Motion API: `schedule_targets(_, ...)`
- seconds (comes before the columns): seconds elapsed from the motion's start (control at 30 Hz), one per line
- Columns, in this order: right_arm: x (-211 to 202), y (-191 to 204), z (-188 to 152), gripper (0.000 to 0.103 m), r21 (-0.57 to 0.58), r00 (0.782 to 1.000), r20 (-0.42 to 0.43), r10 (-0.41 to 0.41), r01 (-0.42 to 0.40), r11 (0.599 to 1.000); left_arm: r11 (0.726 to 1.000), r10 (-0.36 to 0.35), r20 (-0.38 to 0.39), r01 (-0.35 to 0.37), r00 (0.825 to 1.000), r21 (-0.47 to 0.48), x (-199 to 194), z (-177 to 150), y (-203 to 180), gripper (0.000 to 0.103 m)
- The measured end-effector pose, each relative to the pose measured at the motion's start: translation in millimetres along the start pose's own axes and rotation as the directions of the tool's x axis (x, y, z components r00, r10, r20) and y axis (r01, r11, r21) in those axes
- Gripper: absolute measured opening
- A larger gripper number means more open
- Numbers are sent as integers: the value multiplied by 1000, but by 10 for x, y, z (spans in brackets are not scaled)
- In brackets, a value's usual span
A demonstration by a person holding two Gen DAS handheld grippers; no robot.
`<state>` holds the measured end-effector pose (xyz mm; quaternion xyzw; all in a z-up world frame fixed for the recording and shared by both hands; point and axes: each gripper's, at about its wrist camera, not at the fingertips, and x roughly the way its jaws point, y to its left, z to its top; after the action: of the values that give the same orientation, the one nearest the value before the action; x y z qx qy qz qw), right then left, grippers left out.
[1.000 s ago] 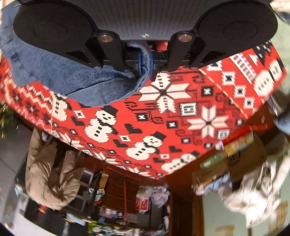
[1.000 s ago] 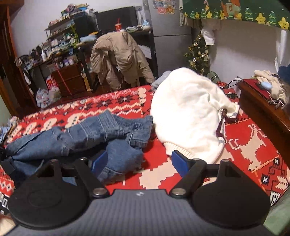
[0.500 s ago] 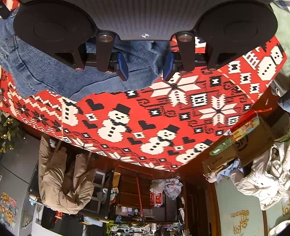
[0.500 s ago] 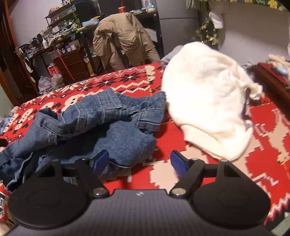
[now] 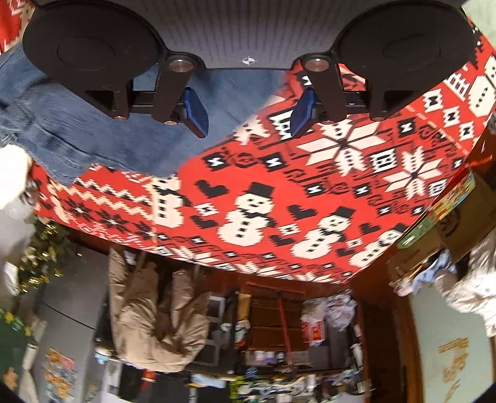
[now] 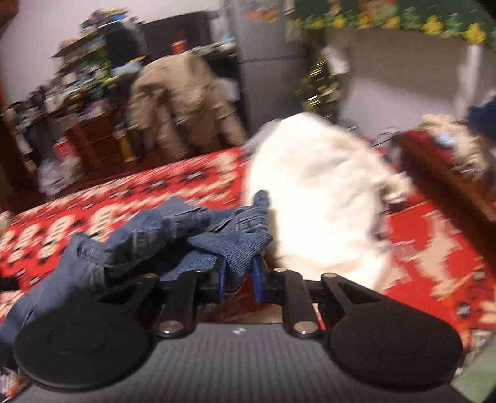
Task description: Fold clothes
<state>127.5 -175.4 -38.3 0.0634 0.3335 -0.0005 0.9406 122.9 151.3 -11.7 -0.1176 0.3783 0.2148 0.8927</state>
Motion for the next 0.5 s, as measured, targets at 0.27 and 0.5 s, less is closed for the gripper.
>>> schedule_targets(0.27,33,-674,156,0,178,981,7,-195,191,965,970,-217,-31,219,976,109,-42,-90,-305,70)
schedule_targets(0.5,126,-775,130,11,220,995,-33,-90,95,971,913,-318,-58,323,946,250,-3,-223,-703,71)
